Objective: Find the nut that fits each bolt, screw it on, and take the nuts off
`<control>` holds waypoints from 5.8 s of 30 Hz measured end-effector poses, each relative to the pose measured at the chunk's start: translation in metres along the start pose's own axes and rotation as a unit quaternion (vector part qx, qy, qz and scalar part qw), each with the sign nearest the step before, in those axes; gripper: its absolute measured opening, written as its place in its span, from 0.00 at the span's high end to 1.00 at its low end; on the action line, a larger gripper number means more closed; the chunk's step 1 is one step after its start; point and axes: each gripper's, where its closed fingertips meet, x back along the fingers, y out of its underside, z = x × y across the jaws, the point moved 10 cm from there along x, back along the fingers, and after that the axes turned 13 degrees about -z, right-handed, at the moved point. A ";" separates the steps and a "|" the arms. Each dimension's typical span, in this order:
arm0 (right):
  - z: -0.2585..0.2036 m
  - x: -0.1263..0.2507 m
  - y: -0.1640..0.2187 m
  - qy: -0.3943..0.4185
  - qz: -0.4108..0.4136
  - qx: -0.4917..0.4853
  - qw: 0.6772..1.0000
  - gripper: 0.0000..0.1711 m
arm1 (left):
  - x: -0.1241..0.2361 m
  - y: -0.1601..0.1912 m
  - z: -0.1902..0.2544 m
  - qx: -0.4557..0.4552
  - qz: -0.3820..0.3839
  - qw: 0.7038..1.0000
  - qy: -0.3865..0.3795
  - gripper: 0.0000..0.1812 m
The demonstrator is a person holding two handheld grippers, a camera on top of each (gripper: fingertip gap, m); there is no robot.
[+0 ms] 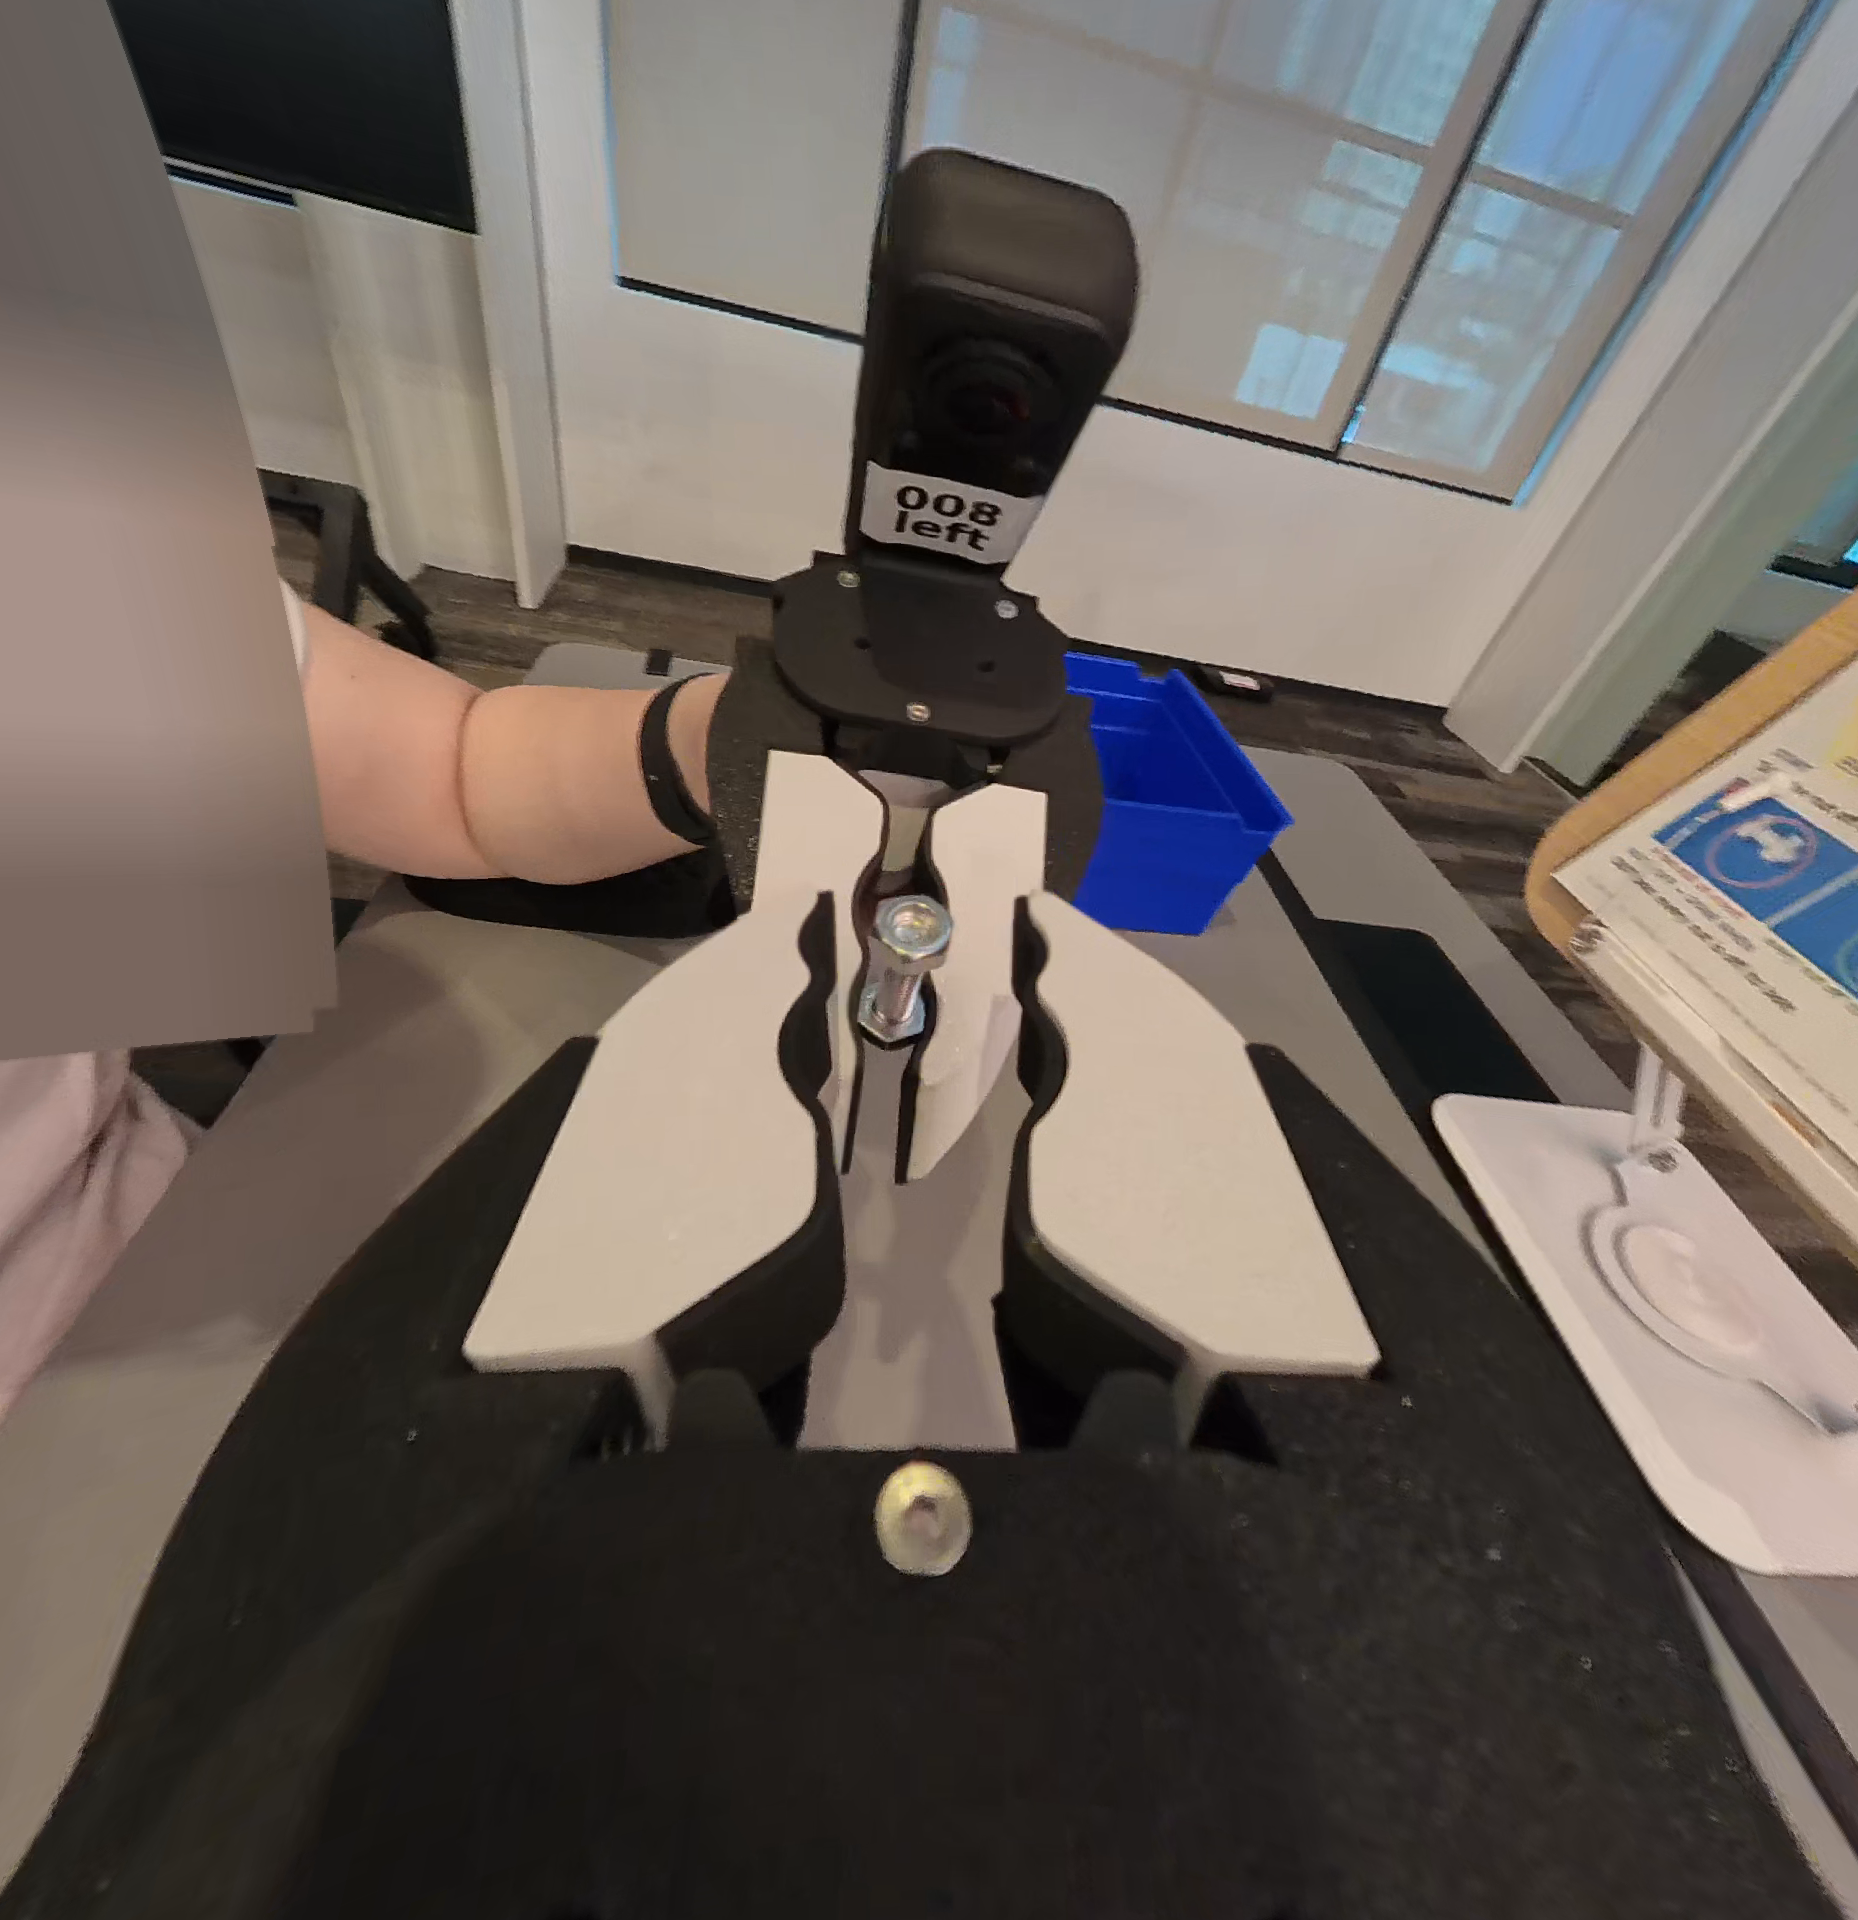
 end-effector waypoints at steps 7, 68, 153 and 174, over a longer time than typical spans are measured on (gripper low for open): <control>-0.008 0.002 0.001 -0.075 0.028 0.046 0.996 0.82 | -0.002 -0.005 0.014 -0.045 0.015 0.997 0.054 0.95; -0.008 -0.003 -0.003 -0.020 0.000 0.024 1.000 0.85 | 0.001 -0.004 0.007 -0.010 0.001 1.000 0.024 0.95; -0.015 -0.005 -0.012 0.020 -0.075 -0.027 0.997 0.84 | 0.001 -0.008 0.011 0.015 -0.011 1.000 -0.003 0.95; -0.027 0.008 -0.012 -0.181 0.032 0.059 0.981 0.88 | -0.009 -0.014 0.043 -0.085 -0.012 0.987 0.137 0.95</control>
